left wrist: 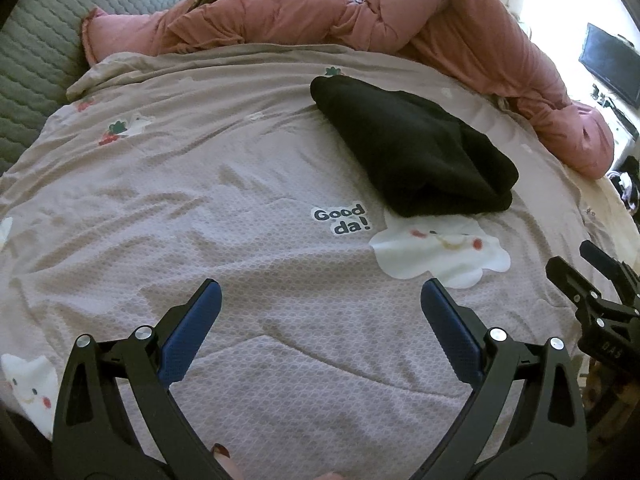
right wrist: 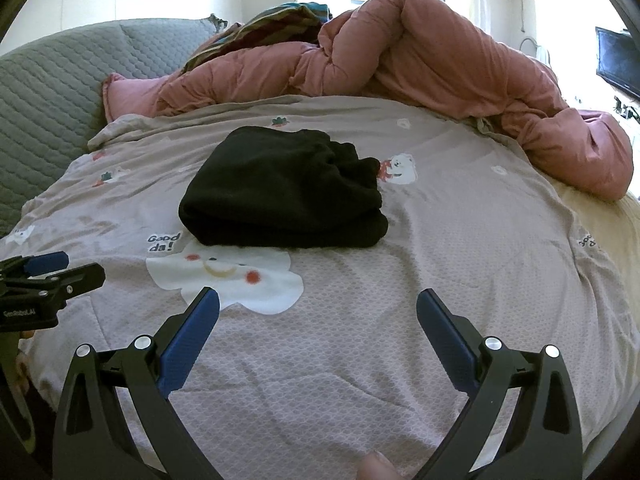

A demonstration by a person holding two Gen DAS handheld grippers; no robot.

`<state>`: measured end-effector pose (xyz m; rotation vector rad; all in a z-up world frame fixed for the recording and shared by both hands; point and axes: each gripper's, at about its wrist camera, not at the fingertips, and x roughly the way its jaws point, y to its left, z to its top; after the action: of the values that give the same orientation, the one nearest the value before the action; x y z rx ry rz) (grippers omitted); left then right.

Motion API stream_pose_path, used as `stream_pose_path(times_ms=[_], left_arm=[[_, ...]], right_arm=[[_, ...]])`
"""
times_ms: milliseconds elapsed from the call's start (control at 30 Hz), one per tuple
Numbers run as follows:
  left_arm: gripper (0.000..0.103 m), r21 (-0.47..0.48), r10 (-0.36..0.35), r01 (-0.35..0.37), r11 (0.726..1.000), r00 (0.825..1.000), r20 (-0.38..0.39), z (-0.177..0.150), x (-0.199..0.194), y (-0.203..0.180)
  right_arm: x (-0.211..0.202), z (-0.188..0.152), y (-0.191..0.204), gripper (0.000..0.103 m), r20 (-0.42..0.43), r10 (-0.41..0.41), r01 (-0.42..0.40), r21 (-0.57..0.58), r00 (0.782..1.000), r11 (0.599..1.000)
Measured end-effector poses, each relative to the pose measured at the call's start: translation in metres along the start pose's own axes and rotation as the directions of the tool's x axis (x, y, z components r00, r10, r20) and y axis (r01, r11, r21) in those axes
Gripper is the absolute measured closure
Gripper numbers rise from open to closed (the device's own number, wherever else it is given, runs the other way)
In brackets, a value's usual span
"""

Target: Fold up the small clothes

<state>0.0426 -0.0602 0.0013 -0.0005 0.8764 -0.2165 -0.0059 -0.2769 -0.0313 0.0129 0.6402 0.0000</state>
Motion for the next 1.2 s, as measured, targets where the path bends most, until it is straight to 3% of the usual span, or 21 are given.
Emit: stream_pose_path(times_ms=[1200], left_arm=[[0.01,0.017,0.045,-0.045,0.999,0.999,-0.001,0.0006,-0.0053,-0.001]], right_arm=[[-0.0069,0.0017,-0.0037,0.005,0.013,-0.012,0.012,0.007,1.0,1.0]])
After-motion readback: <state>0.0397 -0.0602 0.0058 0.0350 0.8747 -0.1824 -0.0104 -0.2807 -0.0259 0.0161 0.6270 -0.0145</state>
